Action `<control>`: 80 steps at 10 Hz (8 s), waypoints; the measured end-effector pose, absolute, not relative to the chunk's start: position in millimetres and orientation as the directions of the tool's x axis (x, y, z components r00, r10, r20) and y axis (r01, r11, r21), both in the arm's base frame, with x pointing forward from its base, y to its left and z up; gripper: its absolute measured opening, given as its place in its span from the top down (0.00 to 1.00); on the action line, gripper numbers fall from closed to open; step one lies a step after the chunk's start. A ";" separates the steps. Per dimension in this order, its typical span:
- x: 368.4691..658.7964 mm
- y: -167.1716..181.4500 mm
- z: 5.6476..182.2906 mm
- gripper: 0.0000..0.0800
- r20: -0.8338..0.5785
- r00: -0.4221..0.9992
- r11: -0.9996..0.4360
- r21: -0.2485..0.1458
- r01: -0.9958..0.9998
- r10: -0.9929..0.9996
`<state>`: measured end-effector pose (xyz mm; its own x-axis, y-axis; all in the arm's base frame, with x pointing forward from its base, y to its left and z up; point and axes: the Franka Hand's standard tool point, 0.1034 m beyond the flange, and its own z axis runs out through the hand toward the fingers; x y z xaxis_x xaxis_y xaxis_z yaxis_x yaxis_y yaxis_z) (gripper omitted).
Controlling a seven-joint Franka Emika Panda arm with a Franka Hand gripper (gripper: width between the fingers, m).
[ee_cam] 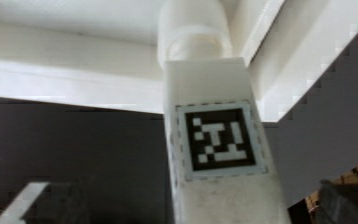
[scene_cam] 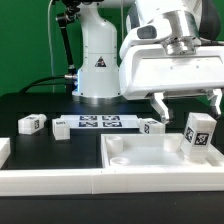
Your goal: Assemble square table
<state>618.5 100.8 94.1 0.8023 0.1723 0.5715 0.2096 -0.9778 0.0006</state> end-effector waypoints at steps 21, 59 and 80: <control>635.5 98.5 90.2 0.19 0.109 0.984 -0.985 -0.082 0.152 0.143; 624.2 117.5 87.1 0.21 -0.068 0.287 -0.277 -0.131 -0.952 -0.956; 629.7 116.6 85.6 0.64 0.070 0.996 -0.997 -0.057 -0.056 -0.060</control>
Offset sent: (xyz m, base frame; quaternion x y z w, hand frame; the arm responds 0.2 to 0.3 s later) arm 0.0000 0.0000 0.0000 0.0000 -0.0650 0.0000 0.9979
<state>629.7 116.6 85.6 0.9958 -0.0596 0.0699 -0.0556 -0.9968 -0.0574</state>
